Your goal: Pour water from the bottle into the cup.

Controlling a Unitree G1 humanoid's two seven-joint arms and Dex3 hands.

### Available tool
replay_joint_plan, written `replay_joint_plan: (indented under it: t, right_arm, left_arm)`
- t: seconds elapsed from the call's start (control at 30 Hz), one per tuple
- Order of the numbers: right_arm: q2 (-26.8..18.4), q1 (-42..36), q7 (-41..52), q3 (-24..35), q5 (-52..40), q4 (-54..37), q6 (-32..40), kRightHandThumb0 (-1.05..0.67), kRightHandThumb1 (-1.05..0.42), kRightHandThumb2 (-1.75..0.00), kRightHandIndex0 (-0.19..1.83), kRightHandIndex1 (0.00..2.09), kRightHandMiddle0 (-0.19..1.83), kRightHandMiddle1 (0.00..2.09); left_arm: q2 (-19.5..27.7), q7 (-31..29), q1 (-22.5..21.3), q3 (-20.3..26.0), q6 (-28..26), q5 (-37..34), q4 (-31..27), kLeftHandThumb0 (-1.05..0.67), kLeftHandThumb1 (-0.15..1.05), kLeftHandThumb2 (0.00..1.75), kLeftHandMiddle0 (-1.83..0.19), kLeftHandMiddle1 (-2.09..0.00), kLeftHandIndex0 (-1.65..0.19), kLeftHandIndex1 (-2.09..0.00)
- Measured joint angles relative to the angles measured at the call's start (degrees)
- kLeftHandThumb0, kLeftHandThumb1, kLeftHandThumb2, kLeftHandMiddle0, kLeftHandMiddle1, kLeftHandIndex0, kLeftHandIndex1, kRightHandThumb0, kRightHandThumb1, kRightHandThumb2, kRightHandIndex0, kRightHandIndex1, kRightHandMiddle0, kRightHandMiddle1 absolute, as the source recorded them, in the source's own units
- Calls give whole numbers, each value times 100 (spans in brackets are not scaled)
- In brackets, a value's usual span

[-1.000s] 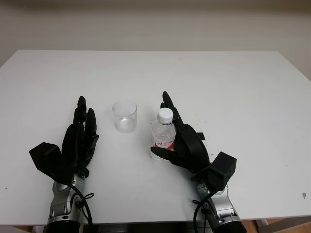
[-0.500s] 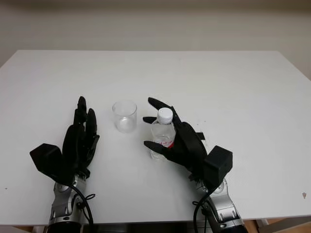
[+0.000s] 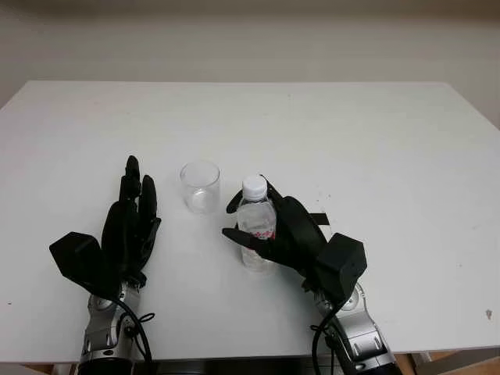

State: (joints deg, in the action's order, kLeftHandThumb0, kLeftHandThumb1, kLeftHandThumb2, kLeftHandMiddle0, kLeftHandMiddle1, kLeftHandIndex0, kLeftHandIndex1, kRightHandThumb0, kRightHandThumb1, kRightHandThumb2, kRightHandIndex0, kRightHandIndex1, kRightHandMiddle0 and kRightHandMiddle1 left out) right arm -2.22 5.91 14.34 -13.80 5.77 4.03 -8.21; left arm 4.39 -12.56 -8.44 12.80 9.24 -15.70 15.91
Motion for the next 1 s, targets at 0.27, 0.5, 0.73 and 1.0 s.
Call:
replay_joint_plan:
  t: [0.27,0.5,0.73,1.0]
  right_arm:
    - [-32,262,-102,97,78,225,-45,-47,-105,-51,183,209,150,209]
    - [-168,1136,-539,539,211,664,-68,-40,-105,-49,183,209,151,209]
    - [-566,2698,-1111,694,816,2098,-652,-39,-105,-41,156,209,121,209]
    - [-998,4342,-1637,277,1723,4319,-1373,-41,-105,-37,127,209,95,209]
  left_arm:
    - [18,-32,-21,2,-26,-1,10,-75,105,49,19,-5,18,-5]
    - [128,-57,-94,19,-75,-1,83,-75,105,49,19,-5,18,-5]
    - [146,-69,-176,27,-70,-11,131,-75,105,48,19,-4,19,-5]
    - [153,-74,-249,32,-24,-12,152,-75,105,49,19,-4,18,-5]
